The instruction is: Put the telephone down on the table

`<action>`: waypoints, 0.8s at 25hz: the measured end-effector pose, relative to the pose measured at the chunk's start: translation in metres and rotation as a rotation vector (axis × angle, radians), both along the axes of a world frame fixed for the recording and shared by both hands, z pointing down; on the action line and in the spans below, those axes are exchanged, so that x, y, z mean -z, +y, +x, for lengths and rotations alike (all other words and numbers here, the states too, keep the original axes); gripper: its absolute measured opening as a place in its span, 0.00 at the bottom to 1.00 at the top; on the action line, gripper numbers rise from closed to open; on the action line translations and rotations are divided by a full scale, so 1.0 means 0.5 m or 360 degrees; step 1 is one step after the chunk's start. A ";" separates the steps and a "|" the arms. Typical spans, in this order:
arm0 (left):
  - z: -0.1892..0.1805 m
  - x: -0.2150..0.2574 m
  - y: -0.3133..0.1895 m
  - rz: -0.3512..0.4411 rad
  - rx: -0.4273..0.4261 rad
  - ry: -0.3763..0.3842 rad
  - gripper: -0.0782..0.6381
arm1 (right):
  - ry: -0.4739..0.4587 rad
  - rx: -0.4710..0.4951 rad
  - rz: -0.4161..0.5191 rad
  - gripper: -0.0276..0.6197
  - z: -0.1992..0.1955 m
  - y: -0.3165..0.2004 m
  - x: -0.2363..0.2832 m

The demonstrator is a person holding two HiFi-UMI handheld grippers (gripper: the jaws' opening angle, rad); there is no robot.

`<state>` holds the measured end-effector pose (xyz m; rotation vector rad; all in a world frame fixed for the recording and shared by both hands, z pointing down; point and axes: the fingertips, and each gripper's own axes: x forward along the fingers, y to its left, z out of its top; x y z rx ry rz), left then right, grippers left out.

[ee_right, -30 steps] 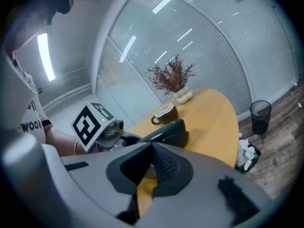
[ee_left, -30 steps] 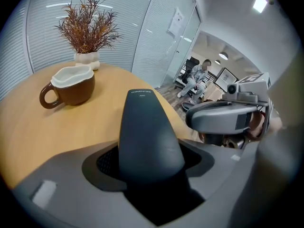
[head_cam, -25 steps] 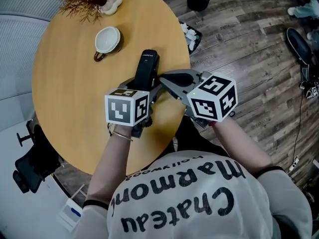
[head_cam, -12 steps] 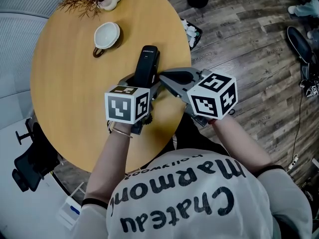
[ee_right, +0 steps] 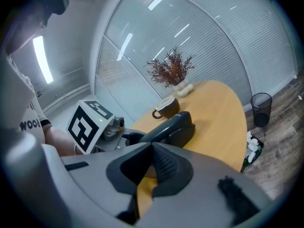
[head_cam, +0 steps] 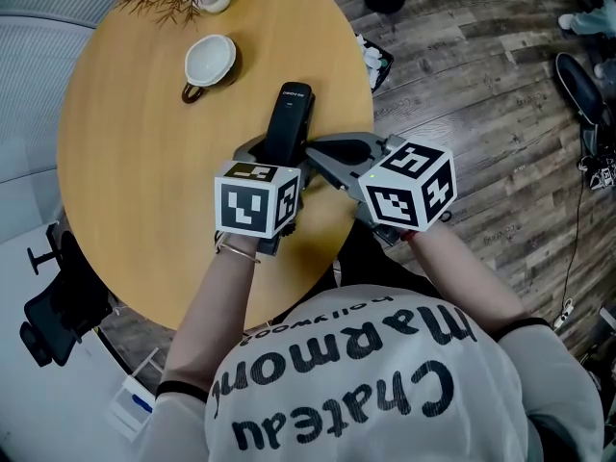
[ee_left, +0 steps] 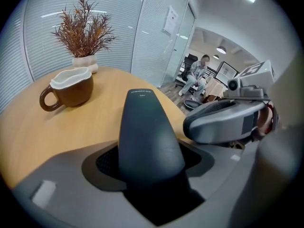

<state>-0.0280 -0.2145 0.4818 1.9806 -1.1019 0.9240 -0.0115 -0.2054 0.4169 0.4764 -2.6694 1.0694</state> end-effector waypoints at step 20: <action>0.001 -0.007 0.004 0.0060 -0.0056 -0.0099 0.58 | 0.0036 -0.0021 -0.0036 0.06 0.013 0.002 -0.024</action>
